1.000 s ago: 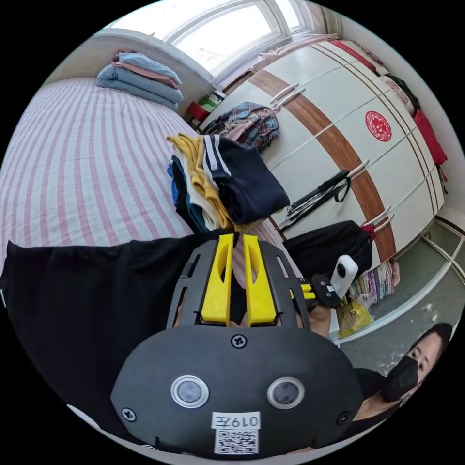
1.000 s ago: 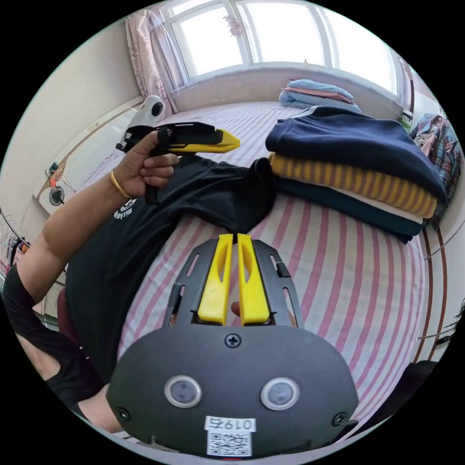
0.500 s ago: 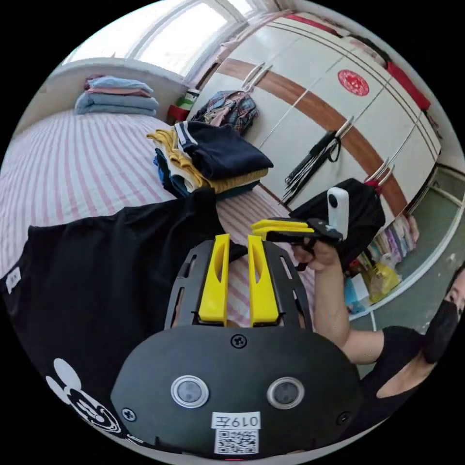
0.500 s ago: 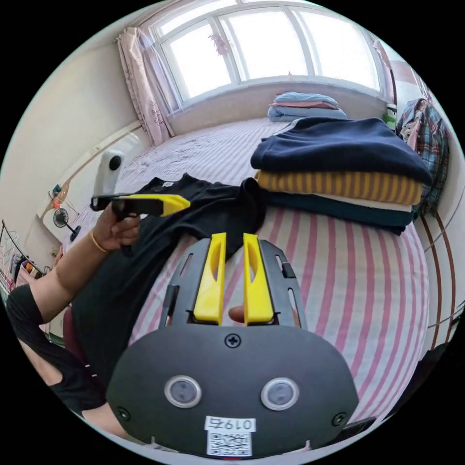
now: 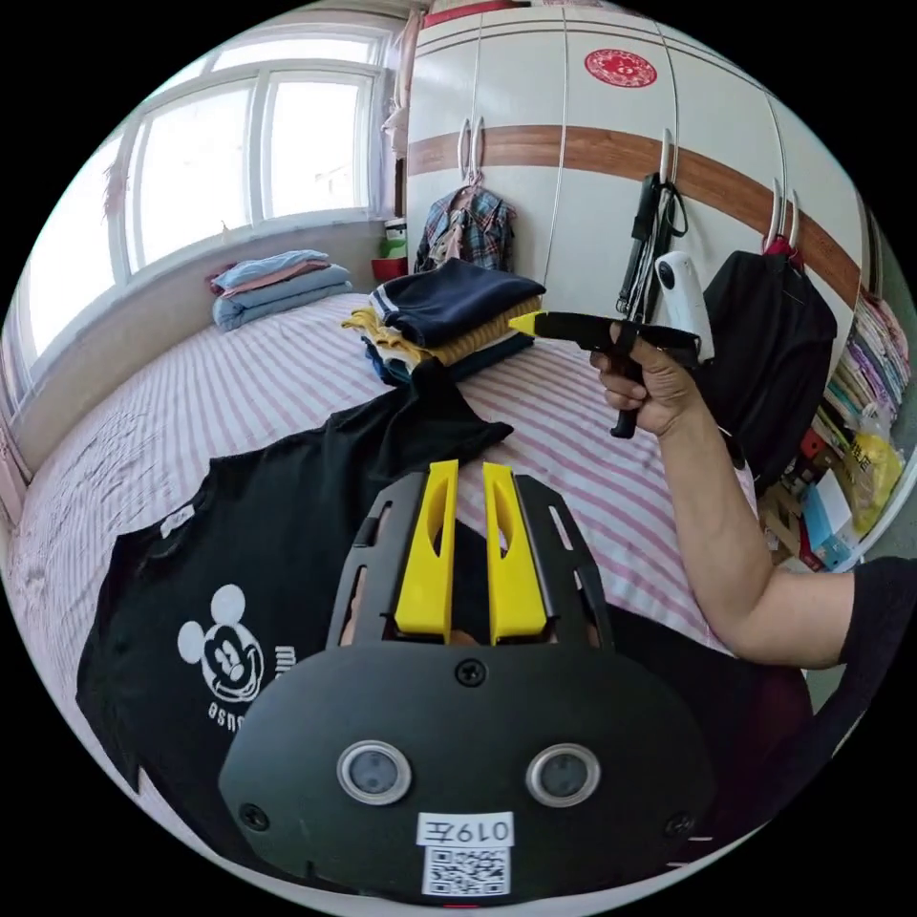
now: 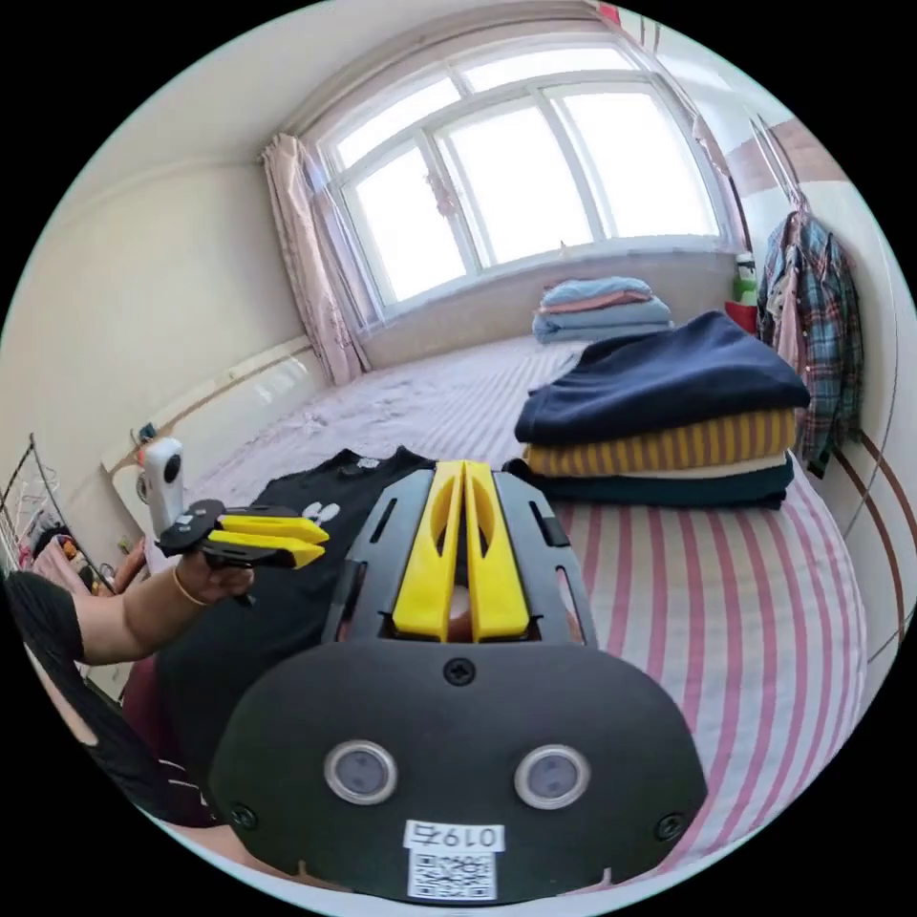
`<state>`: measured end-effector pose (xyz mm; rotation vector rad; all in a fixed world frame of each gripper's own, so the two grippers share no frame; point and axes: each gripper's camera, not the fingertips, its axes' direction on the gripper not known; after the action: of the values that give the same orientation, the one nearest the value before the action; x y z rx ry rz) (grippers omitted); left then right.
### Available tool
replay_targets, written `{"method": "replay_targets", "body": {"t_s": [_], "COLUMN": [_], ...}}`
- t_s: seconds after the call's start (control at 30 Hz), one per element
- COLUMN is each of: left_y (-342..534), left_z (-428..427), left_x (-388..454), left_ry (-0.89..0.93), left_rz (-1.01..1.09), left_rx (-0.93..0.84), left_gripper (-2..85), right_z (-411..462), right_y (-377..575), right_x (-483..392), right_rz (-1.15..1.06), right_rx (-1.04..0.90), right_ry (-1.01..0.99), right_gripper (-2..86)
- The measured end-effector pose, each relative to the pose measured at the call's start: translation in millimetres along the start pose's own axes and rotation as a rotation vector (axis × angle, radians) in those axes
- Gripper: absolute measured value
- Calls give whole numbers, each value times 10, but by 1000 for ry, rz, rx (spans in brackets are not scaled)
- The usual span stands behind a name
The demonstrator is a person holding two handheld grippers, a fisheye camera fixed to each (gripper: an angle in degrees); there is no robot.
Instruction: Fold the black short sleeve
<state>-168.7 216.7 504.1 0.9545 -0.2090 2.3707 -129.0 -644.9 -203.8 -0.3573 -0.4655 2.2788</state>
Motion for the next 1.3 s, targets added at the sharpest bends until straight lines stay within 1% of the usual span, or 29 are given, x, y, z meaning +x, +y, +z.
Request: {"method": "replay_targets", "body": {"t_s": [0.03,0.07,0.1,0.13,0.17,0.2,0.23,0.3,0.37,0.4,0.47,0.53,0.63,0.7,0.83,0.93,1.0,1.07,1.3], "left_y": [149,476,835,1026,1429,1866,2079,2856,3277,3481,3704,3894,4193,4322,4339,4336,4399,4414,4055], "left_z": [-223,-675,-1127,-1345,-1762,-2167,-2350,-2965,-3317,-3515,-3773,-4002,-4227,-4303,-4470,-4623,-4690,-4738,-4930], "left_x": [-107,-354,-647,-807,-1135,-1446,-1581,-1940,-1998,-1976,-1912,-1857,-1876,-1914,-1983,-2065,-2165,-2234,-2320], "left_ry": [-29,-94,-153,-174,-197,-181,-161,-93,-31,-34,-49,-6,153,251,294,335,467,520,537], "left_rz": [-21,-85,-177,-231,-357,-485,-546,-762,-842,-879,-918,-946,-1005,-1030,-1054,-1054,-1076,-1092,-1044], "left_rx": [-8,-26,-51,-68,-92,-106,-114,-128,-121,-129,-146,-131,-111,-119,-84,-65,-31,-22,-68], "left_gripper": [16,17,20,21,25,30,33,53,68,75,84,92,102,108,109,107,106,104,76], "right_z": [-223,-397,-457,-536,-569,-569,-543,-492,-467,-476,-597,-754,-1046,-1180,-1316,-1437,-1498,-1511,-1485], "right_y": [21,31,27,6,-25,-39,-40,69,379,478,896,1179,1547,1716,1967,2031,2037,2062,2086], "right_x": [-64,-121,-153,-250,-370,-428,-536,-682,-866,-910,-1056,-1094,-979,-869,-758,-632,-557,-460,-202], "right_rz": [-24,-29,-28,-39,-57,-65,-73,-75,-57,-52,-34,2,129,220,316,390,416,439,504], "right_rx": [110,187,205,206,167,136,58,-57,-232,-277,-430,-516,-574,-585,-620,-559,-545,-558,-567], "right_ry": [-112,-221,-255,-277,-268,-260,-253,-285,-318,-307,-243,-200,-180,-205,-211,-243,-282,-339,-437], "right_gripper": [-6,-6,-6,-5,-4,-3,0,9,40,50,67,75,78,82,93,102,104,104,93]}}
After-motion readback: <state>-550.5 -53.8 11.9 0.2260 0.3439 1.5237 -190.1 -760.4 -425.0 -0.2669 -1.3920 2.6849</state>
